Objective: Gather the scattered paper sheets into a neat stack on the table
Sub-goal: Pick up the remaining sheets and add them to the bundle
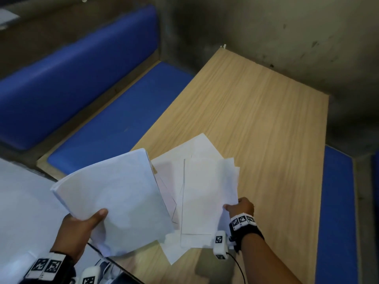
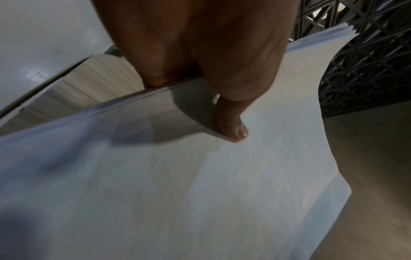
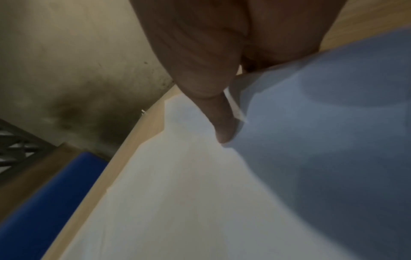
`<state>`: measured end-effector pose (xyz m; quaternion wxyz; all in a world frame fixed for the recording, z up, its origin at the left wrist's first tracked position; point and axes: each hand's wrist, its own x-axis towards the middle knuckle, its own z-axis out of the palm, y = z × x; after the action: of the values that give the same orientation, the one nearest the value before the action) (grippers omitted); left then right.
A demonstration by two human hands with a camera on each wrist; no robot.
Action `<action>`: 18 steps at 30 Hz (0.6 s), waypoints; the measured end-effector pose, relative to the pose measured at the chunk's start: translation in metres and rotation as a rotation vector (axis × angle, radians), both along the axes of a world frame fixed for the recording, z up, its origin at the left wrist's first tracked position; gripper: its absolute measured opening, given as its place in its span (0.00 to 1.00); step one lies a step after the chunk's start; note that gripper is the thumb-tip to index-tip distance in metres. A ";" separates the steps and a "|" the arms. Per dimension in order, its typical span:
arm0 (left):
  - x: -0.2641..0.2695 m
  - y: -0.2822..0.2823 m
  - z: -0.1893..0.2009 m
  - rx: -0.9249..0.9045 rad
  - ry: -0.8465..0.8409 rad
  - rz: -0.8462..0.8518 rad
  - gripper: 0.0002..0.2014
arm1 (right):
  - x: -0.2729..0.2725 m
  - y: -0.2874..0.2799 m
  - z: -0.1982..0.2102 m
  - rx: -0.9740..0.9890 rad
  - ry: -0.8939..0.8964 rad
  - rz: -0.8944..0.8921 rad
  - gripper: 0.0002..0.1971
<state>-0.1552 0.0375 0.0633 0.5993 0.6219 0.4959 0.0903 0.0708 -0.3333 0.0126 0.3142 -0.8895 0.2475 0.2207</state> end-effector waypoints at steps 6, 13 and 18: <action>-0.003 0.012 -0.004 -0.046 0.004 0.036 0.19 | 0.001 0.007 0.007 0.170 0.057 -0.105 0.18; -0.001 0.027 -0.012 -0.076 0.052 0.065 0.20 | 0.026 0.028 0.002 0.329 -0.023 -0.193 0.34; 0.006 0.035 -0.012 -0.090 0.072 0.065 0.21 | 0.039 0.071 0.001 0.304 0.006 -0.239 0.43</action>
<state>-0.1495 0.0723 0.0511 0.6051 0.5809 0.5405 0.0649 0.1098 -0.2625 0.0133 0.4680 -0.7955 0.3162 0.2195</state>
